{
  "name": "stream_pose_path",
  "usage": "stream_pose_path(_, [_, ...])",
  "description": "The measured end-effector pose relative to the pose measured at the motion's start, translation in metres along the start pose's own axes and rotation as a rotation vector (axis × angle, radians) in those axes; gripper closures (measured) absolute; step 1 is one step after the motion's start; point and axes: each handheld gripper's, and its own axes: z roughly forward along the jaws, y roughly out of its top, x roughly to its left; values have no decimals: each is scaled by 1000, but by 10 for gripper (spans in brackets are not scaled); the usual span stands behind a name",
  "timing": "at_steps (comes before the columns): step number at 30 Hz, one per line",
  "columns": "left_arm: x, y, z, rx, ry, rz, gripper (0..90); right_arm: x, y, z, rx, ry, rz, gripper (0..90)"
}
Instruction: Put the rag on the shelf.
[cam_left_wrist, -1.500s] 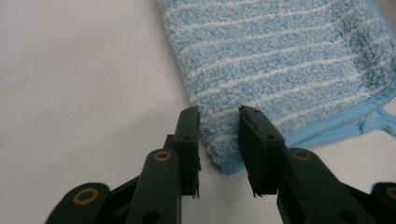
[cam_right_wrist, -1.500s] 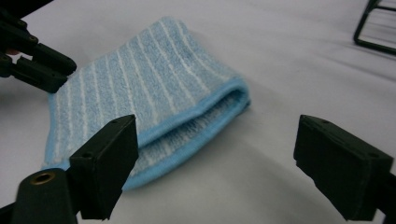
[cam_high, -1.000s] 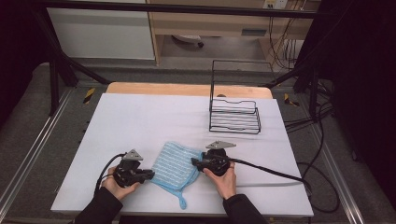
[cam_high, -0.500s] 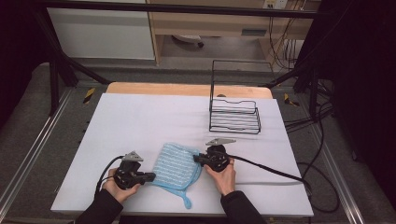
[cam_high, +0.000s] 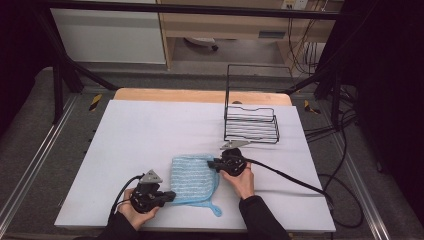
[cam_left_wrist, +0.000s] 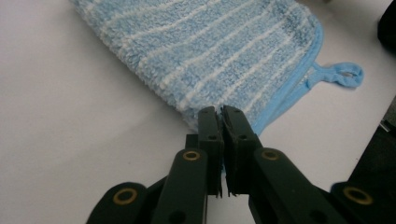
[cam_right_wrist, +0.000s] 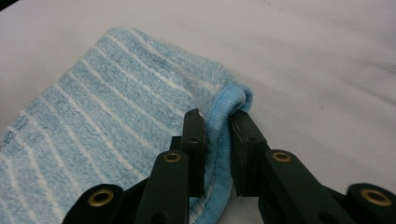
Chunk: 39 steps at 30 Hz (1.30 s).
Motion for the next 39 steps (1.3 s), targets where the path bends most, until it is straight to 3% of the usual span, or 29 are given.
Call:
stream_pose_path(4, [7,3,-8,-30,12,18,764,1,1,-5,-20,-36,-11,623])
stream_pose_path(6, [8,4,-11,-43,19,25,663,1,2,-8,-31,-44,-18,589])
stream_pose_path(7, [12,7,-15,-64,38,43,618,2,5,-16,-51,-43,-23,503])
stream_pose_path(10, [18,12,-19,-64,69,73,460,4,8,-27,-66,-35,-35,372])
stream_pose_path(14, [25,15,-20,-70,66,67,344,6,8,-38,-71,-39,-61,203])
stream_pose_path(18, [37,23,-23,-74,63,54,230,2,3,-49,-79,-29,-51,111])
stream_pose_path(23, [45,29,-23,-78,77,53,147,-4,-5,-61,-66,-24,-42,57])
stream_pose_path(28, [53,41,-24,-86,79,69,105,-8,-15,-71,-68,-27,-37,33])
stream_pose_path(33, [56,54,-20,-96,79,59,97,-12,-27,-80,-70,-34,-24,25])
stream_pose_path(36, [59,66,-11,-90,119,74,92,-14,-34,-84,-72,-39,-18,24])
stream_pose_path(39, [63,74,-3,-89,145,59,115,-16,-39,-86,-68,-45,-2,25])
